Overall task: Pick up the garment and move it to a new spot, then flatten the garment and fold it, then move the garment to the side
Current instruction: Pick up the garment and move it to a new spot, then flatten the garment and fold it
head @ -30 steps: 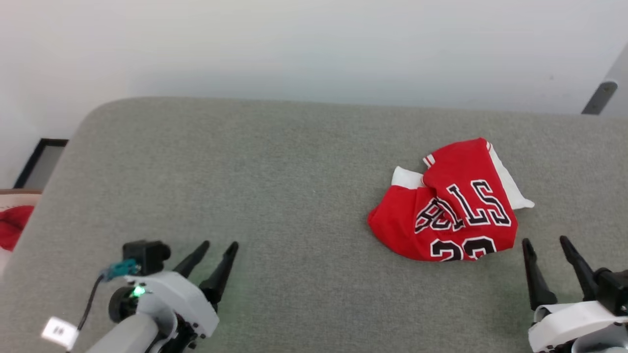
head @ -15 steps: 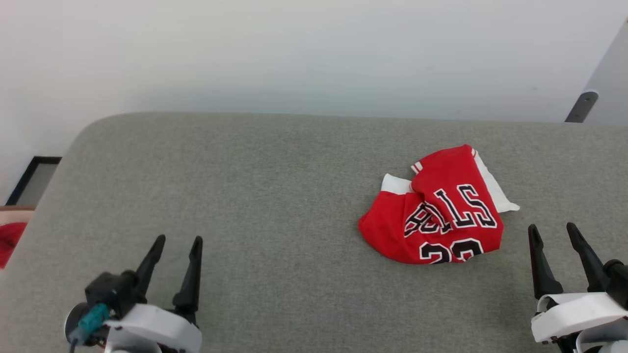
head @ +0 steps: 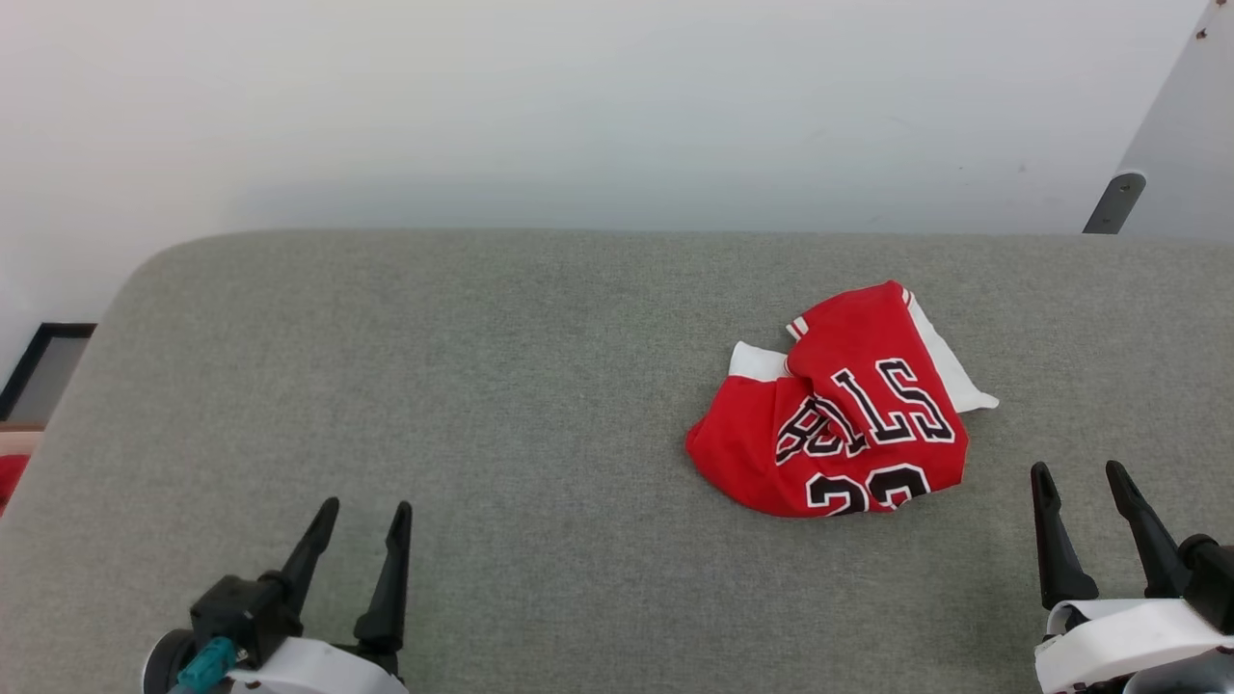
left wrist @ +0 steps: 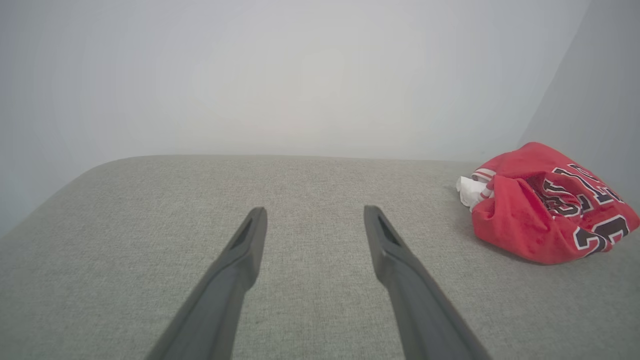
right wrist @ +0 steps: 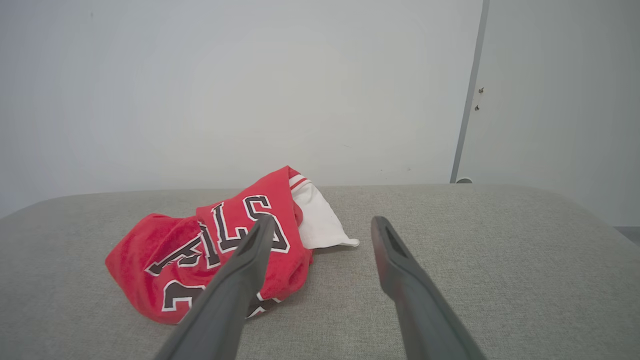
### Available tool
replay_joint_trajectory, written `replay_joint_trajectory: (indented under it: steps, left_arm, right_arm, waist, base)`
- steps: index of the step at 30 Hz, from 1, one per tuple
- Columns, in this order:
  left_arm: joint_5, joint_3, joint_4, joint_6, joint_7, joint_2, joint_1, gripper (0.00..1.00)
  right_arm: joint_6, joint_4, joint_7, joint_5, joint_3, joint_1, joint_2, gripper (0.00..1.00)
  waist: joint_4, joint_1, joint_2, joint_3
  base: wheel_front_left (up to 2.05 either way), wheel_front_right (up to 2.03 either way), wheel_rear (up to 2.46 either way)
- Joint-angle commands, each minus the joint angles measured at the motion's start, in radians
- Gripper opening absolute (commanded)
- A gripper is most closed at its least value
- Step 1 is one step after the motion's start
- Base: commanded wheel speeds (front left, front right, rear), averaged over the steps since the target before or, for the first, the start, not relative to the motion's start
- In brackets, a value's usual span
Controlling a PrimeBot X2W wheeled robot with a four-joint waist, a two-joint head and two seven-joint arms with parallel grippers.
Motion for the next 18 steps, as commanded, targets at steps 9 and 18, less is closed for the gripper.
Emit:
replay_joint_trajectory:
  steps: [9,18]
  left_arm:
    - [0.041,0.033,0.020,-0.037,0.000,-0.036,0.014,1.00]
    - [0.042,-0.077,0.046,-0.064,0.066,0.033,-0.257,1.00]
  right_arm:
    - [0.000,0.002,-0.001,-0.009,0.006,-0.001,0.006,1.00]
    - [0.000,-0.025,-0.008,0.003,0.035,-0.055,0.031,1.00]
  waist:
    - [0.000,0.0000,0.0000,-0.004]
    - [-0.070,0.0000,0.0000,0.096]
  base:
    - [0.00,0.00,0.00]
    - [0.00,0.00,0.00]
